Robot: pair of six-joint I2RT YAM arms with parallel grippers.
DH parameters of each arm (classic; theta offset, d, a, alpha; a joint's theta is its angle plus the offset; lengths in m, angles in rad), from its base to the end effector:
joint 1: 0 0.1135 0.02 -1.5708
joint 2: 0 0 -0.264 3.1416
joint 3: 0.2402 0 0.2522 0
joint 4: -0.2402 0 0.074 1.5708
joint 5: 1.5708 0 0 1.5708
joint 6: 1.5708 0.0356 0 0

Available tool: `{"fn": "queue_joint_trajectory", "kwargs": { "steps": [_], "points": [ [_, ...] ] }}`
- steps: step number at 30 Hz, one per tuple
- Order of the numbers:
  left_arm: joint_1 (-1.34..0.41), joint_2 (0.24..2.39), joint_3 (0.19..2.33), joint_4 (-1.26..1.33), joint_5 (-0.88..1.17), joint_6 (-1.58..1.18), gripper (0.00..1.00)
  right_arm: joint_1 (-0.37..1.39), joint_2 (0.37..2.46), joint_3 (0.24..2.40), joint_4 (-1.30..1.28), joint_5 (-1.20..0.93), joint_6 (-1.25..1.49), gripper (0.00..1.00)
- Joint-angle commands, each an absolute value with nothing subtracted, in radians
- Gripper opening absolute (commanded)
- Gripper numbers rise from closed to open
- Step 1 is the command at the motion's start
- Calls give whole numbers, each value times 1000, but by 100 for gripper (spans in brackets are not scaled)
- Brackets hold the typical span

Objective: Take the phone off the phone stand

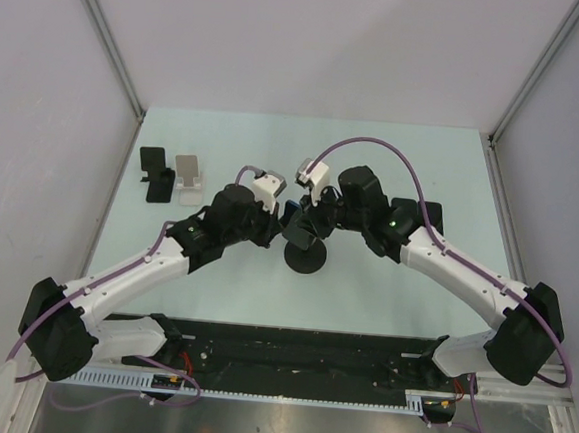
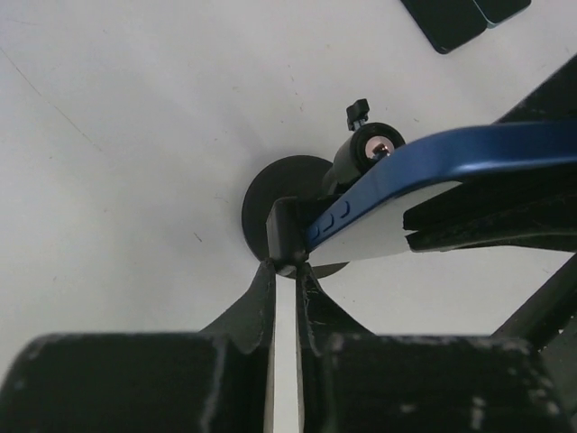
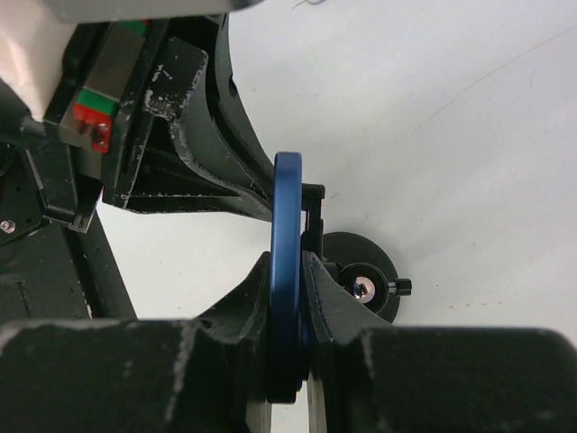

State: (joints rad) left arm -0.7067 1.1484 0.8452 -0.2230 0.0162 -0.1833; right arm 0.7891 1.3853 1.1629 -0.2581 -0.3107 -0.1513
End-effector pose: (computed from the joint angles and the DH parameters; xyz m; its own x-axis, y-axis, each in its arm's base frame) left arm 0.1960 -0.1681 0.2834 -0.4958 0.1837 -0.8488 0.5792 0.7982 -0.1656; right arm 0.2171 0.2342 0.3276 -0.1913 -0.3964 -0.8979 -0.9059 0.4234 0.0060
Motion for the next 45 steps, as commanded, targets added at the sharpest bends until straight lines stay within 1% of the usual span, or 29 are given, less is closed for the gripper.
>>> {"fn": "queue_joint_trajectory", "kwargs": {
  "steps": [1, 5, 8, 14, 19, 20, 21, 23, 24, 26, 27, 32, 34, 39, 43, 45],
  "points": [
    [-673, 1140, 856, -98, -26, -164, 1, 779, 1402, 1160, -367, -368, -176, 0],
    [-621, 1140, 833, -100, -12, -166, 0, 736, 1382, 1160, -397, -448, -192, 0],
    [-549, 1137, 816, -100, -8, -178, 0, 700, 1364, 1161, -439, -509, -210, 0],
    [-511, 1164, 842, -98, 28, -210, 0, 690, 1382, 1192, -528, -616, -253, 0],
    [-509, 1186, 865, -94, 132, -203, 1, 695, 1390, 1195, -496, -595, -233, 0],
    [-508, 1178, 856, -91, 158, -169, 5, 689, 1390, 1195, -489, -591, -229, 0],
    [-506, 1172, 848, -91, 219, -147, 18, 686, 1387, 1195, -479, -591, -227, 0],
    [-500, 1128, 812, -91, 285, -70, 32, 677, 1384, 1195, -471, -595, -225, 0],
    [-497, 1108, 796, -91, 314, -43, 46, 670, 1385, 1195, -466, -594, -229, 0],
    [-476, 1056, 756, -91, 418, 30, 60, 672, 1387, 1195, -468, -595, -236, 0],
    [-469, 1043, 747, -91, 451, 53, 69, 673, 1388, 1196, -471, -595, -245, 0],
    [-462, 1014, 727, -92, 586, 170, 72, 686, 1393, 1196, -483, -604, -290, 0],
    [-462, 1034, 733, -91, 610, 187, 73, 696, 1391, 1195, -485, -604, -313, 0],
    [-466, 1078, 767, -91, 748, 235, 75, 713, 1391, 1198, -494, -597, -328, 0],
    [-485, 1118, 784, -91, 744, 250, 72, 733, 1396, 1201, -495, -584, -333, 0],
    [-488, 1132, 798, -91, 744, 255, 70, 741, 1402, 1204, -494, -587, -333, 0]
  ]
}}
